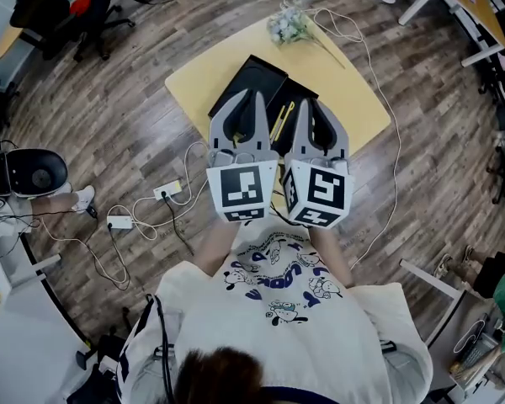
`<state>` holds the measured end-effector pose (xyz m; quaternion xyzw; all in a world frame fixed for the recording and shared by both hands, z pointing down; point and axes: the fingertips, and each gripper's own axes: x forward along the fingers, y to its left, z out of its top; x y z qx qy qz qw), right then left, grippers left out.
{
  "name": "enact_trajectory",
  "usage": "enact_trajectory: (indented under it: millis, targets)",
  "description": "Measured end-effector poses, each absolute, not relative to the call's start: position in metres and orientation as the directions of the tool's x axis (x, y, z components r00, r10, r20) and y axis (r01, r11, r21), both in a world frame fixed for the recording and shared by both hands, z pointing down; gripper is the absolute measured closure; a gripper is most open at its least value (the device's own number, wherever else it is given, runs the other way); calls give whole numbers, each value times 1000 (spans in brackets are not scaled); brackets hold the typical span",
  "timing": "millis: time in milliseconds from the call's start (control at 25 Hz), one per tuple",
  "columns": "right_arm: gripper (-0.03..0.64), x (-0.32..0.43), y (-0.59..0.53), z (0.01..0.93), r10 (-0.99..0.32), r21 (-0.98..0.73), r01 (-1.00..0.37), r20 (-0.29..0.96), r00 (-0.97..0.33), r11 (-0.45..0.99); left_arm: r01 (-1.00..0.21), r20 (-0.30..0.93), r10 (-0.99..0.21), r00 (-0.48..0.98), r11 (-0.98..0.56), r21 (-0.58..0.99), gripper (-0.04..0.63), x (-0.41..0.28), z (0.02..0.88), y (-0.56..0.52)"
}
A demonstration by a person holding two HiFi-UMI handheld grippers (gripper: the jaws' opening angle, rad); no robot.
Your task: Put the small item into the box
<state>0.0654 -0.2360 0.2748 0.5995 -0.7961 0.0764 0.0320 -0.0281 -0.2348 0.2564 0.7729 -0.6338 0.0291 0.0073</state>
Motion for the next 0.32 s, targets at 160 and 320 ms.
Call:
enact_trajectory:
  millis: [160,320]
  targets:
    - [580,65,-235,276,-948,-82,-958,143,-283,274,-981,55,-980,192,-193,-24,571,-29,256,-234]
    - [580,67,-233,277,-950,-71,-959,133,-281,274,-981,50,-980,192,-193,-24,571,-27,257,-231]
